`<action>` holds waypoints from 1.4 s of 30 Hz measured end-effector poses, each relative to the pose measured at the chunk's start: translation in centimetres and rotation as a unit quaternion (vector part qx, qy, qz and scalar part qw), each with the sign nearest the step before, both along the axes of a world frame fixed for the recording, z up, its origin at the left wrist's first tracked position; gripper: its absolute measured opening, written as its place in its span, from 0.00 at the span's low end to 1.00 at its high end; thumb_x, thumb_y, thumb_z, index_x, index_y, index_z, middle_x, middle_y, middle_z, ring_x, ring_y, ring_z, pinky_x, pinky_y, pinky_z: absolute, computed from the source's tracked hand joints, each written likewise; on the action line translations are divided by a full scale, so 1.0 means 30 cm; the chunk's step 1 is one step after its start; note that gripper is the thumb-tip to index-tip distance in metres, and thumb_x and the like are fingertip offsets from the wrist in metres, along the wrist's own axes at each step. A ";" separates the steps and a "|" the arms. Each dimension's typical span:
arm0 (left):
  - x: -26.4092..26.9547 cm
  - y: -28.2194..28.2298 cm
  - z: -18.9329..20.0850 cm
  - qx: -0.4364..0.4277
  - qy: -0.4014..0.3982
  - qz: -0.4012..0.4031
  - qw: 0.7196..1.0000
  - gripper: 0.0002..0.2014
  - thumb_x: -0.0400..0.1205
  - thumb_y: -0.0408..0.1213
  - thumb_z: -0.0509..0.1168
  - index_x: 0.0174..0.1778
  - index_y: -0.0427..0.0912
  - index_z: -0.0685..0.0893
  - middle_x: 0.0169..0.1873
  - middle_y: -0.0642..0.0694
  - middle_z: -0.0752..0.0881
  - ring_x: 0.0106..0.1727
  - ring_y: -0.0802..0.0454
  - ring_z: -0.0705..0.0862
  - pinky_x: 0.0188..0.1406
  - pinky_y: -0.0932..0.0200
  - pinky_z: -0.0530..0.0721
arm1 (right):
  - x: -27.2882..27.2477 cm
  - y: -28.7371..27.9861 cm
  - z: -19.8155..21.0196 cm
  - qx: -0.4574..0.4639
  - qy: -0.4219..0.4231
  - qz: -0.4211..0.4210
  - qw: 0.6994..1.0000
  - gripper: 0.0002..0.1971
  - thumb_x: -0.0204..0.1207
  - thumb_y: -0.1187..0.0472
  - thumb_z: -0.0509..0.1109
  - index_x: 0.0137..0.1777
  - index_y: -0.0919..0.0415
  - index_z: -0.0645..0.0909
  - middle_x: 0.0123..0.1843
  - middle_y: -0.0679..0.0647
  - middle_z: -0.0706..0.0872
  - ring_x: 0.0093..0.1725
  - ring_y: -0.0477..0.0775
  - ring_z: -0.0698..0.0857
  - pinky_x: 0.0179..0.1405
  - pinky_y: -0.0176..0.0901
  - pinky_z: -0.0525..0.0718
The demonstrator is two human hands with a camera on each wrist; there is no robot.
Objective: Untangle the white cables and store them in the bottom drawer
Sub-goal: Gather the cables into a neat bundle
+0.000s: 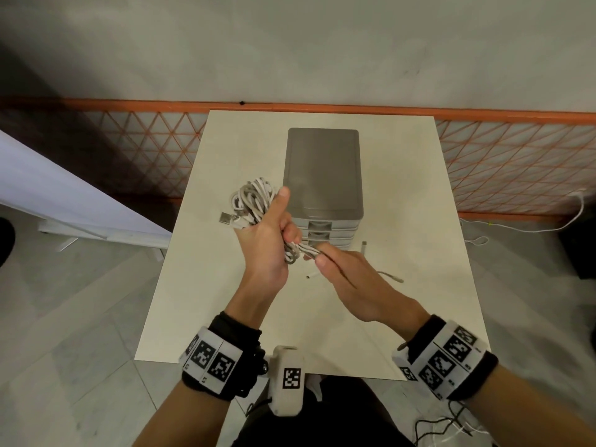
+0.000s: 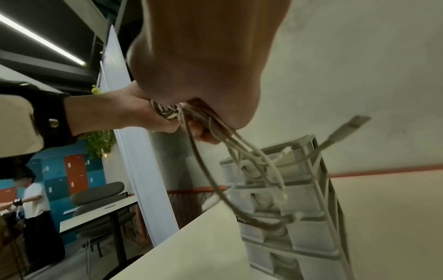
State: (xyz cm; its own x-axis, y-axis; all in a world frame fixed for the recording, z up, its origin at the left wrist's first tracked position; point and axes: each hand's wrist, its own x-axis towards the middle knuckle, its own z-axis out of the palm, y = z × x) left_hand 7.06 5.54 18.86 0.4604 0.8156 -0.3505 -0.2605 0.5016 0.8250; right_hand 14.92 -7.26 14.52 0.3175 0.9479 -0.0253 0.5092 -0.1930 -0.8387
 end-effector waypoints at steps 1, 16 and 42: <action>-0.003 0.013 0.003 -0.014 -0.008 0.015 1.000 0.20 0.84 0.32 0.69 0.28 0.45 0.71 0.18 0.53 0.62 0.17 0.56 0.62 0.17 0.62 0.68 | -0.005 -0.003 -0.007 0.006 -0.007 -0.007 1.000 0.09 0.89 0.53 0.53 0.62 0.50 0.73 0.31 0.44 0.76 0.30 0.47 0.73 0.32 0.40 0.69; 0.002 0.061 0.001 -0.033 -0.042 0.092 0.994 0.21 0.84 0.33 0.69 0.29 0.46 0.68 0.20 0.52 0.62 0.19 0.57 0.62 0.20 0.62 0.68 | -0.095 0.073 -0.003 0.001 -0.098 -0.046 0.994 0.17 0.86 0.45 0.55 0.66 0.54 0.71 0.50 0.48 0.81 0.45 0.49 0.77 0.46 0.46 0.78; -0.017 0.069 -0.051 0.071 0.097 -0.008 0.993 0.22 0.82 0.31 0.72 0.23 0.46 0.73 0.16 0.52 0.68 0.15 0.51 0.66 0.24 0.54 0.64 | 0.009 0.108 0.083 -0.076 -0.443 0.203 0.870 0.28 0.84 0.50 0.34 0.58 0.55 0.78 0.36 0.51 0.85 0.29 0.60 0.81 0.23 0.47 0.78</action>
State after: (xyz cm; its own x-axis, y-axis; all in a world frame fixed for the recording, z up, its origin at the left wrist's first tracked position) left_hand 6.54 7.61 17.33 0.4081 0.8567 -0.3153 -0.0825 0.3786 0.9219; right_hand 15.19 -4.01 17.02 -0.0838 0.9936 -0.0761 0.9949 0.0791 -0.0628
